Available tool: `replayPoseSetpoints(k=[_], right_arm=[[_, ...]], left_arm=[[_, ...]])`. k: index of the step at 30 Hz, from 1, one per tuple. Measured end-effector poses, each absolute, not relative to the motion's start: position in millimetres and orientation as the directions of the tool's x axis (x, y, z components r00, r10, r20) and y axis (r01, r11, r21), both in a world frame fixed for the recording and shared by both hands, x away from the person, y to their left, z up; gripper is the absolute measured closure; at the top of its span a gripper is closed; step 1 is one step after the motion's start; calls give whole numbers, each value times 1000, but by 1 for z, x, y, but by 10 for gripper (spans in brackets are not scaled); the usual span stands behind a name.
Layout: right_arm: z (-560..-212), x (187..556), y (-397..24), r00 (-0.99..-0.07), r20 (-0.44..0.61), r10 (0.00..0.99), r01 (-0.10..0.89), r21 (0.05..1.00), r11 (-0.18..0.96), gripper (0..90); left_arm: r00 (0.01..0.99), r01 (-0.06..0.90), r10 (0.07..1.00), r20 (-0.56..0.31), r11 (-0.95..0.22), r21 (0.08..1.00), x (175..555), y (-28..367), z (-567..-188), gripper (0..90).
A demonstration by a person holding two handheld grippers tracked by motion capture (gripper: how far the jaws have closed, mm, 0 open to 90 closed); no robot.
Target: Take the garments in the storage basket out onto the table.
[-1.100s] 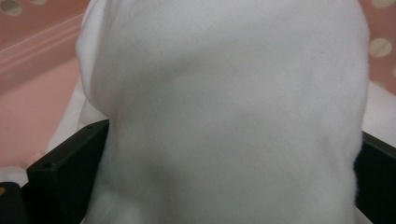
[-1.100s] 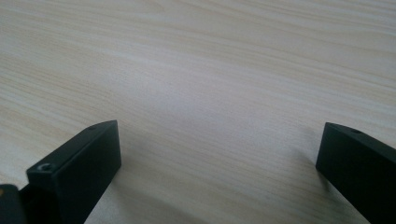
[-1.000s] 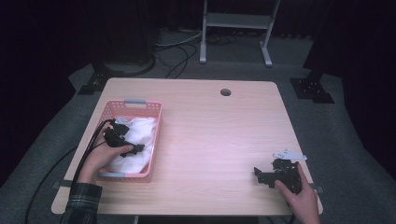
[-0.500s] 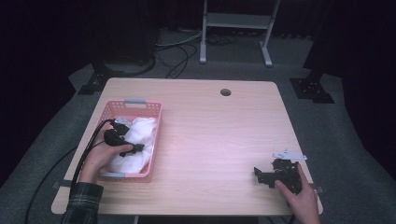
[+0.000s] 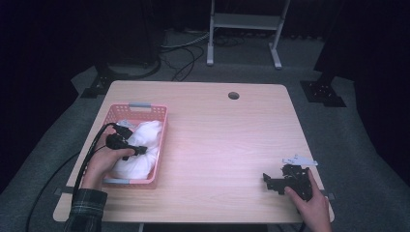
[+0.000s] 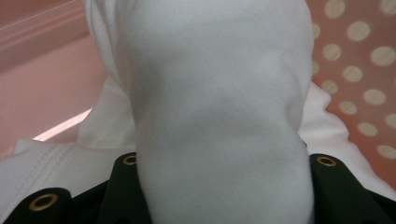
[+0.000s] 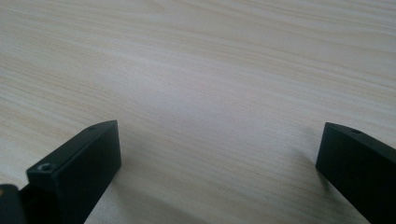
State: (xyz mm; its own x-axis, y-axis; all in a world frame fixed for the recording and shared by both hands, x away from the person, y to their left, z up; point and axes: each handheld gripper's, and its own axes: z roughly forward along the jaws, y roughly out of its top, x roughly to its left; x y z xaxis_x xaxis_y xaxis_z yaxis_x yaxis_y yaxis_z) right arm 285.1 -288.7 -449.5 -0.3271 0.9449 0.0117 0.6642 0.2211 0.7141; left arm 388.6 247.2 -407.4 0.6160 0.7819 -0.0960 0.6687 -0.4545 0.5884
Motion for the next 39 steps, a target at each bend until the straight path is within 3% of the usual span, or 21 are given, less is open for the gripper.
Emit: replayPoseSetpoints(k=[9, 20, 39], right_arm=[[-449, 285, -289, -327, 12, 945, 664, 714, 221, 0], [-450, 285, -289, -327, 12, 945, 664, 714, 221, 0], [-449, 285, -289, -327, 12, 945, 664, 714, 221, 0]], left_arm=[[575, 683, 808, -129, -387, 620, 387, 252, -399, 529], [576, 634, 796, -186, -292, 716, 382, 257, -381, 528], [619, 388, 765, -178, -101, 916, 362, 262, -343, 529]])
